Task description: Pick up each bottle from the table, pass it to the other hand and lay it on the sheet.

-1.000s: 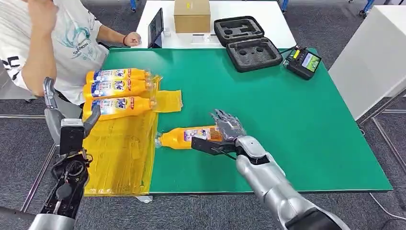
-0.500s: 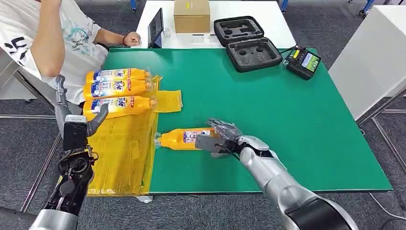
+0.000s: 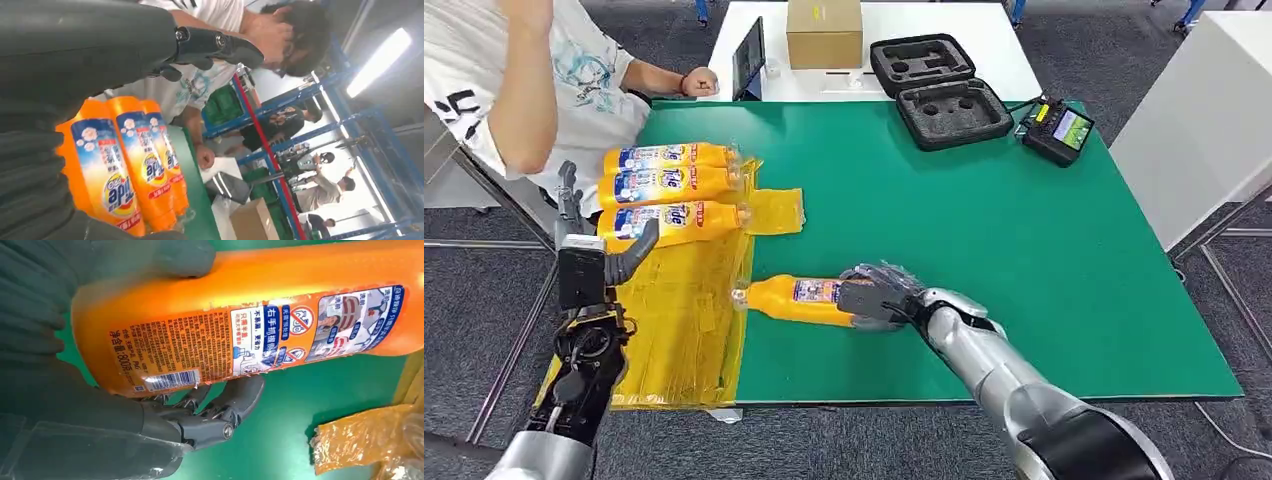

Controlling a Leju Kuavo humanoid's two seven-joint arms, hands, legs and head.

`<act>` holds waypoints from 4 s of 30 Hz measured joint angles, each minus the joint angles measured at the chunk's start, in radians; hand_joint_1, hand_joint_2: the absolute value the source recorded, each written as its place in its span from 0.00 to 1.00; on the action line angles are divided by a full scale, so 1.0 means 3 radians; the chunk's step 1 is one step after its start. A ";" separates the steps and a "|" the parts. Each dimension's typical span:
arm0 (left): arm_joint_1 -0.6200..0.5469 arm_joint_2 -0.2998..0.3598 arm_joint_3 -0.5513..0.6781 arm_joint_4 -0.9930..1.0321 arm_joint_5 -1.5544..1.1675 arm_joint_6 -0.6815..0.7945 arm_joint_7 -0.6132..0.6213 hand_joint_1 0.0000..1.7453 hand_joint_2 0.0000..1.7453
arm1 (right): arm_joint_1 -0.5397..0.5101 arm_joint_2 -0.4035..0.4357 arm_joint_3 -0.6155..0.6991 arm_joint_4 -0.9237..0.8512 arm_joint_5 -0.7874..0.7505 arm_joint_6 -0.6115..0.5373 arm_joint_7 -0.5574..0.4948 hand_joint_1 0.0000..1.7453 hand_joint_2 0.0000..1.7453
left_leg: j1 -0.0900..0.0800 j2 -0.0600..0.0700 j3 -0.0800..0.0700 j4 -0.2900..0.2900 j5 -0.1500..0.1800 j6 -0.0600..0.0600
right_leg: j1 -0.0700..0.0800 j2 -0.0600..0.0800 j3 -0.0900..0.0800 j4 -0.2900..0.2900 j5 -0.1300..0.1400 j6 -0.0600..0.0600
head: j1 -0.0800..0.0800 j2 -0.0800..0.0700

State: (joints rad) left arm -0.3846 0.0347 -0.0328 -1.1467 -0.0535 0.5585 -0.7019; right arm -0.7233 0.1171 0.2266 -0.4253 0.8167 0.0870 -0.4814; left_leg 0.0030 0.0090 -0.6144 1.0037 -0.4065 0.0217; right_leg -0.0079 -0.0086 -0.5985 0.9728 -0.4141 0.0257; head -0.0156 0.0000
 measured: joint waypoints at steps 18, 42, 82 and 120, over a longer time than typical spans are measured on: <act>0.0037 -0.0009 0.0104 0.0053 0.0261 -0.0269 0.0000 0.00 1.00 | 0.0104 0.0043 -0.0083 -0.0148 -0.0574 -0.0028 -0.0593 1.00 1.00 | 0.0000 -0.0001 -0.0002 0.0000 0.0000 0.0000 | 0.0000 0.0000 0.0000 0.0000 0.0000 0.0000 | 0.0000 0.0000; 0.0484 -0.0231 0.1128 -0.0755 0.0848 -0.0608 -0.0001 0.00 1.00 | 0.0970 0.0177 -0.0276 -0.2387 -0.2347 -0.0766 -0.0727 1.00 1.00 | 0.0000 -0.0001 -0.0010 -0.0001 -0.0001 0.0000 | 0.0000 -0.0002 -0.0010 0.0000 -0.0001 0.0000 | 0.0000 0.0000; 0.0352 -0.0275 -0.0767 -0.0147 0.2192 -0.2852 0.1487 0.00 1.00 | 0.1059 0.0376 0.0157 -0.1611 -0.2350 -0.0542 -0.0724 1.00 1.00 | -0.0001 -0.0003 -0.0018 0.0000 -0.0001 0.0000 | 0.0000 -0.0003 -0.0017 0.0000 0.0000 0.0000 | -0.0001 0.0000; 0.0302 -0.0206 -0.0711 -0.0286 0.2672 -0.2431 0.1179 0.00 1.00 | 0.0895 0.0509 0.0551 -0.0966 -0.2215 -0.0610 -0.0722 1.00 1.00 | -0.0001 -0.0002 -0.0018 0.0000 0.0000 0.0000 | 0.0001 -0.0003 -0.0017 0.0000 0.0000 0.0000 | 0.0000 0.0000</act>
State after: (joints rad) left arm -0.2941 -0.0271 -0.2460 -1.2326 0.7481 -0.1709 -0.3483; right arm -0.4547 0.2697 0.3918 -0.7153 0.1522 -0.0961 -0.6981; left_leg 0.0026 0.0083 -0.6196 1.0035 -0.4066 0.0218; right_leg -0.0077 -0.0095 -0.6037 0.9727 -0.4141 0.0258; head -0.0156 0.0000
